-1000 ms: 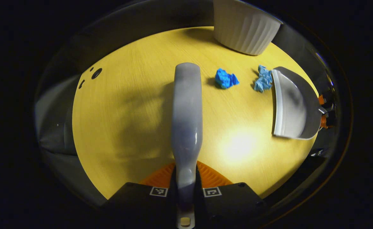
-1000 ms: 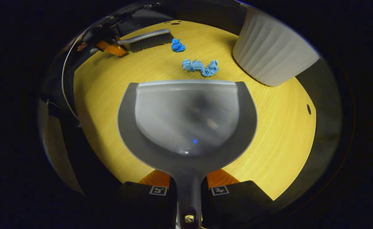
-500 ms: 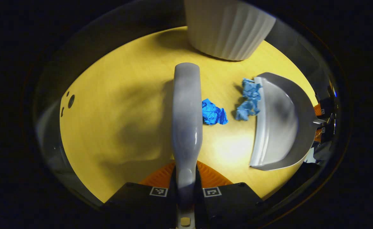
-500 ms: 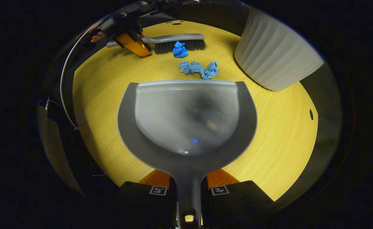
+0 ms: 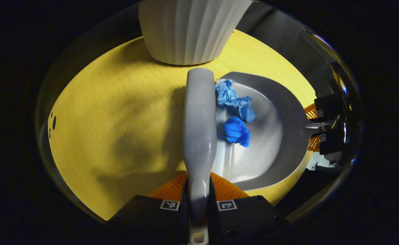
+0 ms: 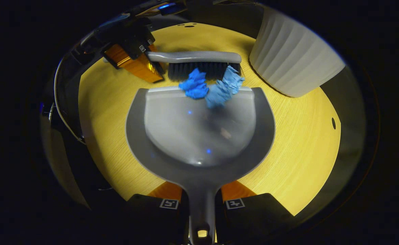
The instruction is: Pick up the small broom and dustpan from the desktop, sweep the trash into the dustpan with the broom, and then empty the trash into the garbage bin.
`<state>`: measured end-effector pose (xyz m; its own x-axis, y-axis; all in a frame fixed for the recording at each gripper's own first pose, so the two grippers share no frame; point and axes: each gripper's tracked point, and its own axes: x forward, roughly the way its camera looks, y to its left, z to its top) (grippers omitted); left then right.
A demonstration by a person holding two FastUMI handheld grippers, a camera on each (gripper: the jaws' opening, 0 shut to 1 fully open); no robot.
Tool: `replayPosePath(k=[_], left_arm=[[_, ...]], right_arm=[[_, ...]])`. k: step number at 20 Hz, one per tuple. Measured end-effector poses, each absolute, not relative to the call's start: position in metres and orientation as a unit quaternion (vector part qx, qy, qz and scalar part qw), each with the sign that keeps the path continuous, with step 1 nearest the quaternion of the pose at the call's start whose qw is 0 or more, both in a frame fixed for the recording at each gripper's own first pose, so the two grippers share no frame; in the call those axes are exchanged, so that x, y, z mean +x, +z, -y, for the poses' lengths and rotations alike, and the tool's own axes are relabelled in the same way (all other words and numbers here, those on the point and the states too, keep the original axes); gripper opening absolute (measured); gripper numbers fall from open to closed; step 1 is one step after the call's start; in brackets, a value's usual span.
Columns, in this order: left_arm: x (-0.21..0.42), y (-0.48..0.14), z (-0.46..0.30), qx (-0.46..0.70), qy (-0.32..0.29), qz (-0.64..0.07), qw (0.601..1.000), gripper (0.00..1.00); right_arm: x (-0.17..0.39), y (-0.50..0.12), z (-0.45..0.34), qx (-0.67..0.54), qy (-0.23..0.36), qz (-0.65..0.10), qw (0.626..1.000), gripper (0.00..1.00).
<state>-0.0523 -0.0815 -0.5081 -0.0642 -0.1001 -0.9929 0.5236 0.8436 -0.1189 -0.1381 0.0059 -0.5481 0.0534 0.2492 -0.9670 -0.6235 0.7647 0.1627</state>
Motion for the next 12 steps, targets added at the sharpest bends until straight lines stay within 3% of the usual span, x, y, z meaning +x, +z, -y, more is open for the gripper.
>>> replayPosePath(k=[5,6,10,12], left_arm=[[-0.072,-0.496,0.106,0.111,-0.253,-0.693,0.665,0.29],[-0.071,-0.491,0.106,0.106,-0.256,-0.689,0.669,0.25],[-0.058,-0.482,0.104,0.078,-0.252,-0.665,0.699,0.29],[-0.053,-0.478,0.096,0.083,-0.243,-0.65,0.716,0.25]], right_arm=[[-0.142,-0.54,-0.009,-0.137,0.3,-0.603,0.726,0.35],[-0.145,-0.534,-0.009,-0.134,0.3,-0.601,0.729,0.35],[-0.157,-0.508,-0.016,-0.11,0.277,-0.595,0.746,0.35],[-0.161,-0.496,-0.017,-0.11,0.259,-0.594,0.754,0.35]])
